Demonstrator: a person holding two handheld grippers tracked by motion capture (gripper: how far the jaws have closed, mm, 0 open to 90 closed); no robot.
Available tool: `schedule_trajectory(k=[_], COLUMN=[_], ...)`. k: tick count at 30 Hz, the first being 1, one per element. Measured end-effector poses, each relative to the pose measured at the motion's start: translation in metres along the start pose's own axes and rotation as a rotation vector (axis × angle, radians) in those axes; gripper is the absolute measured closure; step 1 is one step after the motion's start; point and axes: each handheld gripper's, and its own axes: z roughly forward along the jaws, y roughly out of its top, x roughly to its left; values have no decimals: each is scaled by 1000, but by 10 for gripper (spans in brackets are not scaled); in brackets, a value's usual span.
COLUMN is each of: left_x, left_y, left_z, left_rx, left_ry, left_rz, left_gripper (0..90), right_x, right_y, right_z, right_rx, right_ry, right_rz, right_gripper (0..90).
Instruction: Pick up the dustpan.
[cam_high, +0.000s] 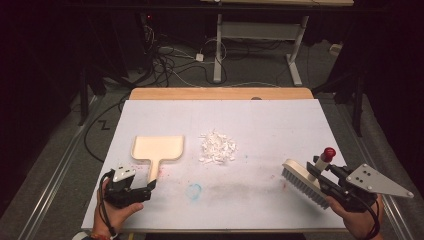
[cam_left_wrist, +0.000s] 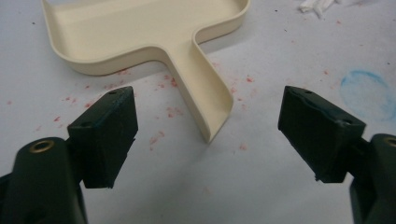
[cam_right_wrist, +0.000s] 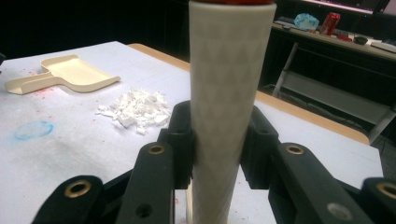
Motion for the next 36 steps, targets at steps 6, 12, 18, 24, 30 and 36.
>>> schedule_trajectory(k=[6, 12, 18, 24, 30, 36], left_x=[-3, 2, 12, 18, 19, 20], left_y=[28, 35, 52, 60, 62, 63], left_z=[37, 64, 73, 78, 80, 75], left_rx=[76, 165, 238, 248, 240, 228], left_ry=[56, 106, 76, 63, 61, 82], left_rz=[-46, -95, -66, -44, -14, 9], left_gripper=[239, 349, 400, 532, 633, 635], right_x=[0, 2, 5, 5, 4, 4], right_y=[-1, -5, -6, -7, -8, -8], right_z=[4, 7, 9, 11, 13, 13], right_rx=[10, 31, 42, 49, 52, 49], right_ry=[2, 17, 33, 47, 58, 56], right_rz=[8, -2, -2, 7, 11, 9], right_gripper=[698, 698, 698, 698, 698, 698])
